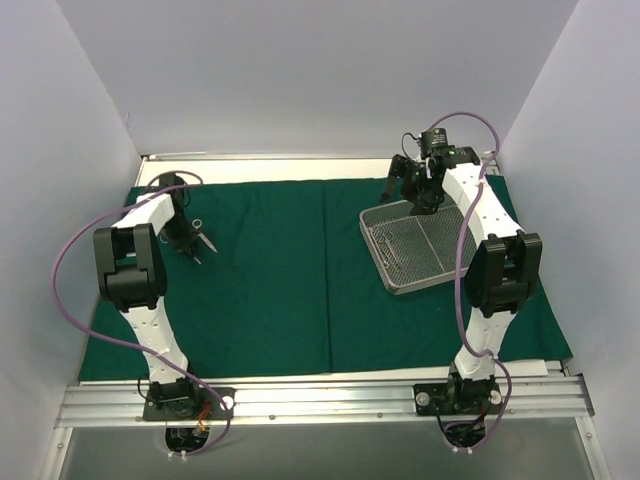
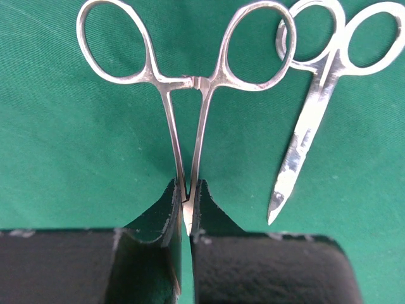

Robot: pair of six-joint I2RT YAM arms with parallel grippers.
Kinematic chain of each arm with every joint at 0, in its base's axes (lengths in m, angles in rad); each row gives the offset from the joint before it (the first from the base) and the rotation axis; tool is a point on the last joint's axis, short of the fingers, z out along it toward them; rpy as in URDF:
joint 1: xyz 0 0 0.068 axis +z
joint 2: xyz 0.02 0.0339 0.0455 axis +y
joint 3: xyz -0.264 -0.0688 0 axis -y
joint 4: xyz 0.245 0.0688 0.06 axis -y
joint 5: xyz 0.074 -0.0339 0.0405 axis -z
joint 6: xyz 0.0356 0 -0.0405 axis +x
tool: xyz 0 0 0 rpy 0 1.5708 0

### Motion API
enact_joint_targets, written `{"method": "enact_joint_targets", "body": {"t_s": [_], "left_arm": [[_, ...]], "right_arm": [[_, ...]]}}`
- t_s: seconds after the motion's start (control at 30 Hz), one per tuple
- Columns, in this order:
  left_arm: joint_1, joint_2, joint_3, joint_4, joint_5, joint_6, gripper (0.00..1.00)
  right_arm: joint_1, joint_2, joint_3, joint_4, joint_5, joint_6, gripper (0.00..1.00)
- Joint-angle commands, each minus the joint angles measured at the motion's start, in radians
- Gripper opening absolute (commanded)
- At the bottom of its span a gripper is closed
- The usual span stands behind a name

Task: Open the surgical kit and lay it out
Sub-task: Place the medical item in the surgical kit.

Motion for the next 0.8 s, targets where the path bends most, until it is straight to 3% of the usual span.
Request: {"method": "enact_joint_targets", "body": {"t_s": [0.0,0.57,0.77], "left_arm": [[0.013,0.021,0.032,-0.023,0.012,-0.028,0.02],[0.066,0.044,-0.014,0.018,0.082,0.017,0.03],[0.067,0.041,-0.023,0.025,0.09,0.028,0.22]], "right_arm": [[-0.01,0.001,0.024,-0.018,-0.008,-0.015,0.9],[-0.015,0.005,0.013,-0.014,-0.023,-0.011,0.89],[-0.015,0.006,0.01,-0.011,-0.031,-0.007,0.89]]}}
